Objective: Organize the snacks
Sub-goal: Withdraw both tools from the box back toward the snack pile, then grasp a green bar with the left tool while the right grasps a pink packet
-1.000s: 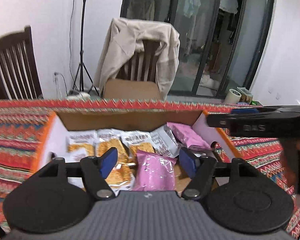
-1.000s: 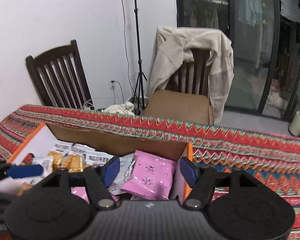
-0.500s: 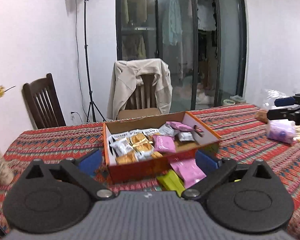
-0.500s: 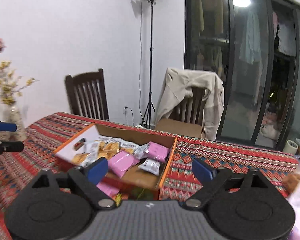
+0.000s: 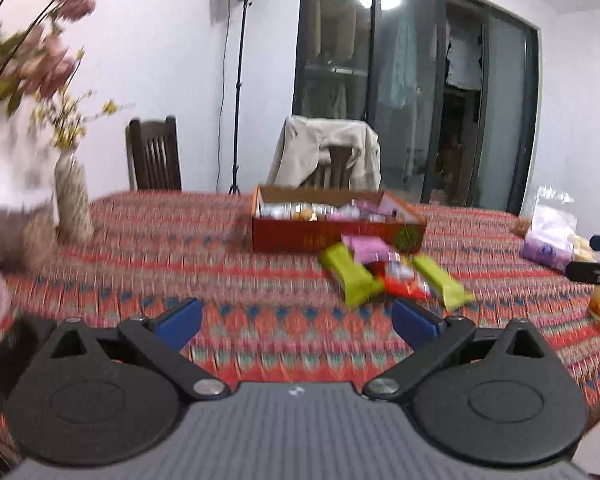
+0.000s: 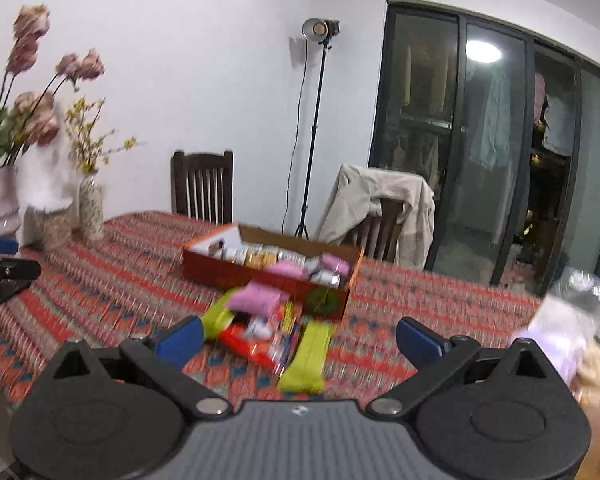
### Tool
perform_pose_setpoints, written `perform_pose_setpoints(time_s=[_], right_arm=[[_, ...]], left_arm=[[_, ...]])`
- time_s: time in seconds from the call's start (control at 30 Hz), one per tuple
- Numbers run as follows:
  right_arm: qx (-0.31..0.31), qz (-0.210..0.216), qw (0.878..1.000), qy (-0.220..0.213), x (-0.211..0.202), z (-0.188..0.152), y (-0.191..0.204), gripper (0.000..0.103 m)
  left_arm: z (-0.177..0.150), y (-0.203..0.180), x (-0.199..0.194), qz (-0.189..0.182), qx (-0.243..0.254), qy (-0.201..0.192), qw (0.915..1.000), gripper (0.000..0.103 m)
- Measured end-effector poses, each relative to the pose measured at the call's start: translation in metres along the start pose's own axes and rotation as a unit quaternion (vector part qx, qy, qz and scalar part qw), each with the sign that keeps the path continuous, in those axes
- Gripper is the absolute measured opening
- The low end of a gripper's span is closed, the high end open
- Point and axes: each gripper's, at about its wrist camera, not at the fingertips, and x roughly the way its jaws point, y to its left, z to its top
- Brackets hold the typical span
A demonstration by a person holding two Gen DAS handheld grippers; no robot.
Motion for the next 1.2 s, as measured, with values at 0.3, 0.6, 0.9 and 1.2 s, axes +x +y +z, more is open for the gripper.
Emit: perform_pose_setpoints(time_s=[0.3,0.6,0.9,1.2], right_arm=[[0.066,0.012,0.995,0.068,-0.001,-0.075,0.021,0.103],[0.089,-0.002,0.994,0.064,-0.001,-0.082,0.009,0.103],[0.126,-0.008,0.991,0.051,0.030,-0.073,-0.017,0.103],[0.114,-0.004,0.993,0.029,0.073,-0.041,-0.026,0.103]], left_arm=[[-0.014,0.000,-0.011,-0.001,-0.004,0.020,0.9998,0.103],[-0.012,-0.015,0.022,-0.021,-0.003,0.038,0.9991,0.103],[0.031,-0.041,0.138,-0.070,-0.022,0.058,0.9956,0.090],[0.044,-0.045,0.283,-0.085,-0.069,0.135,0.9847,0.065]])
